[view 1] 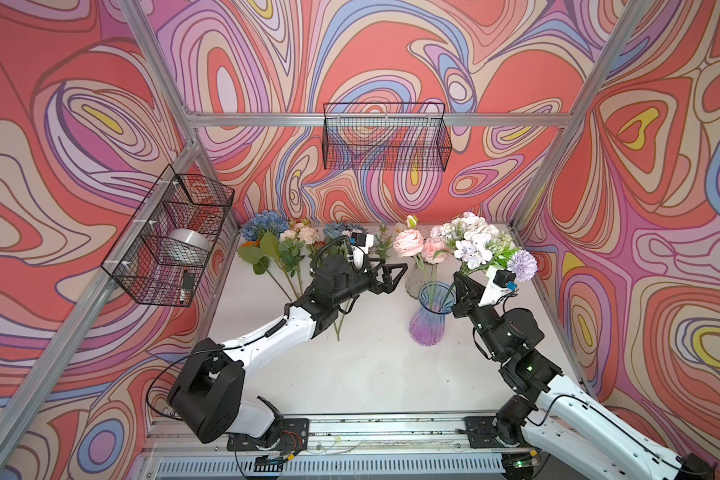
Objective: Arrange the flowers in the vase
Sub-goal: 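Lower the lilac bunch into the purple vase with right gripper while left opens, then open and lift the right gripper while the left gripper lowers to stems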
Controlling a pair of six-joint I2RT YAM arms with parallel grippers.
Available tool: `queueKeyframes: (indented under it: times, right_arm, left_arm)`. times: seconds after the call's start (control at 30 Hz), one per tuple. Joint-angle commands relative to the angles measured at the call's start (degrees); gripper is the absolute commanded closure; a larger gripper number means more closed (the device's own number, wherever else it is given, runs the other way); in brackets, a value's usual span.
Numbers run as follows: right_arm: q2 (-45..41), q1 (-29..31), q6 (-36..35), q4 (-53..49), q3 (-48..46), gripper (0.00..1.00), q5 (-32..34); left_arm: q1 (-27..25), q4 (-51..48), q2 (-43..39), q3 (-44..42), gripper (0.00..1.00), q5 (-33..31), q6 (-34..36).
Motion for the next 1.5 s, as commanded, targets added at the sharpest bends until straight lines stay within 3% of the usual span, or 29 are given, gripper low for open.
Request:
queueKeyframes:
  times: [0.0,0.33,0.47,0.63,0.8,1.1,1.47]
  right_arm:
    - [1.8,0.2,2.1,1.9,0.2,1.00,0.9]
    - [5.8,0.2,5.0,3.7,-1.4,0.99,-2.8]
    - [5.5,0.1,5.6,1.7,-1.9,0.85,-3.5]
    - [3.3,0.1,5.8,-2.2,-1.8,0.58,-3.9]
    - [0.6,0.1,7.2,-9.1,-0.4,0.41,-4.2]
    - [0.1,0.1,9.5,-28.1,6.9,0.34,-8.4]
    - [3.2,0.2,11.4,-49.6,17.8,0.24,-14.6]
  left_arm:
    - [-0.2,0.2,-1.8,-0.8,0.04,0.1,0.8]
    - [-0.1,0.2,-2.8,-1.8,0.03,-0.6,1.3]
    - [-0.1,0.6,-2.9,-2.3,0.03,-0.7,1.4]
    - [-0.1,0.8,-3.0,-2.8,0.03,-1.0,1.4]
    - [-0.2,0.5,-3.5,-3.3,0.03,-2.4,1.1]
    - [0.6,-7.0,-5.9,-3.4,0.01,-11.7,0.1]
    - [9.1,-15.6,-13.5,-8.6,0.01,-14.3,-5.2]
